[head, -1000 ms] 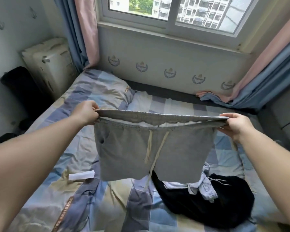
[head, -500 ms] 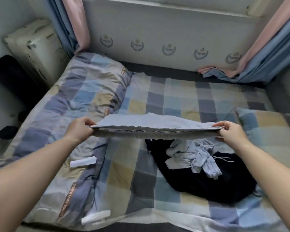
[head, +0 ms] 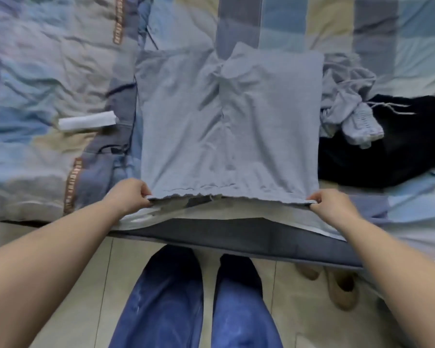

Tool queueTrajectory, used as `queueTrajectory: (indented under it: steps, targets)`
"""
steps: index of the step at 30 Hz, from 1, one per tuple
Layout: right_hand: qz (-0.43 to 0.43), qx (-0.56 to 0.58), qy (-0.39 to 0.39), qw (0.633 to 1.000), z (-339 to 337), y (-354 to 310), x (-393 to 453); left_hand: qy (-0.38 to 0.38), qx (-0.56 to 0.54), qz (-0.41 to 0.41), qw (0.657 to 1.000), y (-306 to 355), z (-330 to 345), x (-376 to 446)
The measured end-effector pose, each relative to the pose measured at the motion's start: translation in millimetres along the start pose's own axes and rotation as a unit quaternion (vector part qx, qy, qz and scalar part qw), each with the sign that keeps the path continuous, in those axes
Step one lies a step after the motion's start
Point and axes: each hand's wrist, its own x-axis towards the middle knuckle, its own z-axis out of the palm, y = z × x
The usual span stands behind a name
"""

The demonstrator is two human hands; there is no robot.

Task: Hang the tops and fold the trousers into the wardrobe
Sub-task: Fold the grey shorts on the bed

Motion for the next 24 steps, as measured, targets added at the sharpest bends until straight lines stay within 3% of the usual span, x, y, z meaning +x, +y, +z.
queueTrajectory:
  steps: [6, 14, 19, 21, 24]
  targets:
    - [0.029, -0.05, -0.094, 0.994, 74, 34, 2, -0.113, 0.106, -0.023, 0.988, -14, 77, 4]
    - [-0.019, -0.107, -0.116, 0.987, 113, 28, 12, -0.133, 0.004, -0.034, 0.99, -10, 118, 15]
    - [0.029, -0.218, -0.189, 0.957, 110, 8, 16, -0.174, -0.022, -0.062, 0.982, -14, 122, 22]
    - [0.003, -0.235, -0.16, 0.959, 109, -14, 17, -0.155, -0.052, -0.07, 0.984, -18, 114, 28]
    - [-0.129, -0.203, -0.112, 0.964, 120, -71, 20, -0.062, -0.111, -0.083, 0.988, -24, 93, 46]
